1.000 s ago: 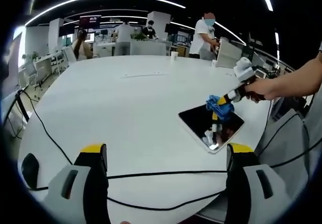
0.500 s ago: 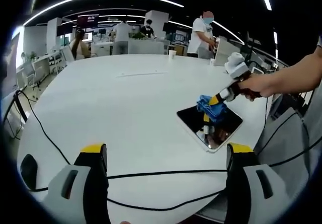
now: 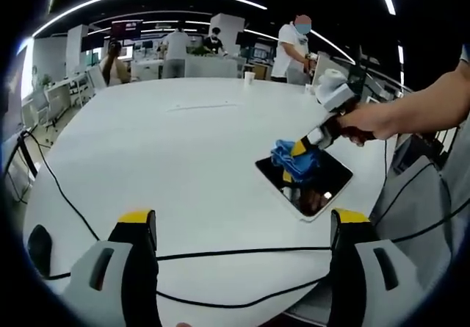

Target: Wipe the mirror surface with the cleaning cloth until all visible marks leave the cleaned area.

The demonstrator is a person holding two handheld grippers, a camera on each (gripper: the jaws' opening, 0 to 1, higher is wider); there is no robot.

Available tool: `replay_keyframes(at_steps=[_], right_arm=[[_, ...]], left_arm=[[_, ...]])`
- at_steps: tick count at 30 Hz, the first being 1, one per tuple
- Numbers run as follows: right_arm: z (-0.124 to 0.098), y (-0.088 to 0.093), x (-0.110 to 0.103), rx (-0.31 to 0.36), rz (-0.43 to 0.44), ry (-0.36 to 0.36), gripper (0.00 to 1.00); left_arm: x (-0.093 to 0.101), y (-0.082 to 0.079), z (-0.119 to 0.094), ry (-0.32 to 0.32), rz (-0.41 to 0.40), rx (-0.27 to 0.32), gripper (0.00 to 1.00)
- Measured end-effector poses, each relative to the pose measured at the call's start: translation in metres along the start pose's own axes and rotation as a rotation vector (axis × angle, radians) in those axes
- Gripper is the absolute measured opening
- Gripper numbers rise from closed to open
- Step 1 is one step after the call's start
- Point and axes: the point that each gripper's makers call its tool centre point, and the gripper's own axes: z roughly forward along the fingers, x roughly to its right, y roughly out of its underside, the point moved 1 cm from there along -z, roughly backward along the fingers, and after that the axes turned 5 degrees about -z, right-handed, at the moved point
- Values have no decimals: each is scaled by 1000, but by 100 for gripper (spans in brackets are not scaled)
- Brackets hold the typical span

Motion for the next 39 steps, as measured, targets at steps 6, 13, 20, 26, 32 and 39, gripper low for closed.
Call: replay_keyframes(at_steps=[6,13,20,26,32,39], right_arm=[[4,-4,-19,-8,-27,-22,0],[15,-9,-37,-22,-51,-49,0],[20,-10,-53,-26,-87,-65,0],[21,-10,-54,-25,-78,-72,0],[20,-10,-55,-18,-90,-72,0],[14,-2,-56,-26,-81,-68,0]], left_arm=[[8,13,1,17,6,-27,98],[13,17,4,31,7,-40,98],[15,14,5,34,5,-38,98],[17,11,4,44,10,-38,98],[16,13,5,55,5,-43,98],[16,11,8,55,2,-34,99]])
